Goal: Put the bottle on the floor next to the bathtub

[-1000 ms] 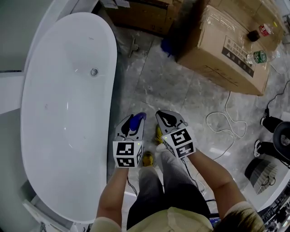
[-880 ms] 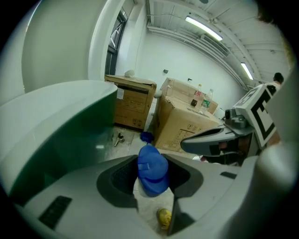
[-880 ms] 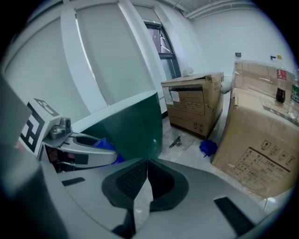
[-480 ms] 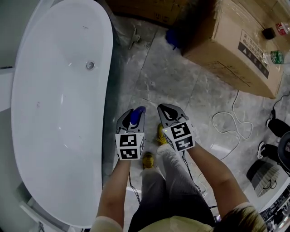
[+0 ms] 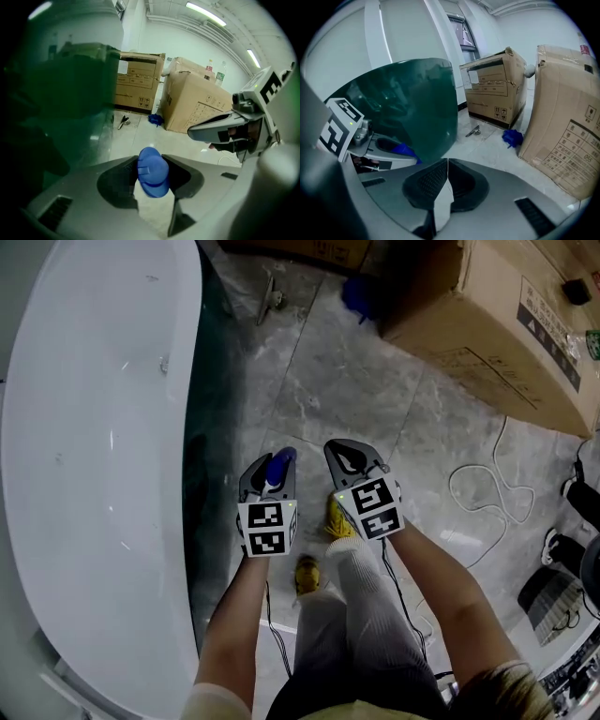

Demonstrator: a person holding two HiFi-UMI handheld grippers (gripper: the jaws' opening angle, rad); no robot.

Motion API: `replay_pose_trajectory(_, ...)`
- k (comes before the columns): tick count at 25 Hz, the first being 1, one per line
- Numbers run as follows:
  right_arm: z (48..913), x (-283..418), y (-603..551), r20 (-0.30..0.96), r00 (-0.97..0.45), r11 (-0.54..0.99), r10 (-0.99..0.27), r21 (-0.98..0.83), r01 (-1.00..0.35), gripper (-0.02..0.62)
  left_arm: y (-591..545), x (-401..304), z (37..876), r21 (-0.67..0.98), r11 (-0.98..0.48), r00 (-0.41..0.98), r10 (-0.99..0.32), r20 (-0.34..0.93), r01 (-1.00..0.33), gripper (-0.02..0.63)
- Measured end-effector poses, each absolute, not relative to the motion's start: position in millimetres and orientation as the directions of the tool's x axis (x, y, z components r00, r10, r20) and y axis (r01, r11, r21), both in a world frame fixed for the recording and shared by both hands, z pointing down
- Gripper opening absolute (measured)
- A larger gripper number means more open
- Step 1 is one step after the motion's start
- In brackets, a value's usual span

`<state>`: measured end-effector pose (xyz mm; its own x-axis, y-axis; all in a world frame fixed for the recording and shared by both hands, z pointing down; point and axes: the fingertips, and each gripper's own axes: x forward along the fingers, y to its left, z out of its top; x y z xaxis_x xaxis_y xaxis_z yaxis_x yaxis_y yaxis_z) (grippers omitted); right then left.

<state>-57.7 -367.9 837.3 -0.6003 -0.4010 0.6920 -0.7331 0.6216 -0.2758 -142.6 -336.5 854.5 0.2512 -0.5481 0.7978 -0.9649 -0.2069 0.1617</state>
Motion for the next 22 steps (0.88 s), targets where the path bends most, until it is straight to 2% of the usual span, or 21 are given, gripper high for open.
replay_pose_trajectory(13, 921.1, -70.9, -329.5, 0.731, -0.592, 0.665, -0.339, -0.259, -0.7, 0.028, -338.3, -157.6, 947.7, 0.089, -0.227, 0.201, -0.537, 0.819, -0.97, 0.202)
replay_pose_trajectory(22, 952.1, -76.1, -313.2, 0.724, -0.596, 0.658, -0.348, -0.265, -0.705, 0.028, -335.6, -160.9, 993.6, 0.058, -0.218, 0.171, -0.543, 0.822, -0.974, 0.202)
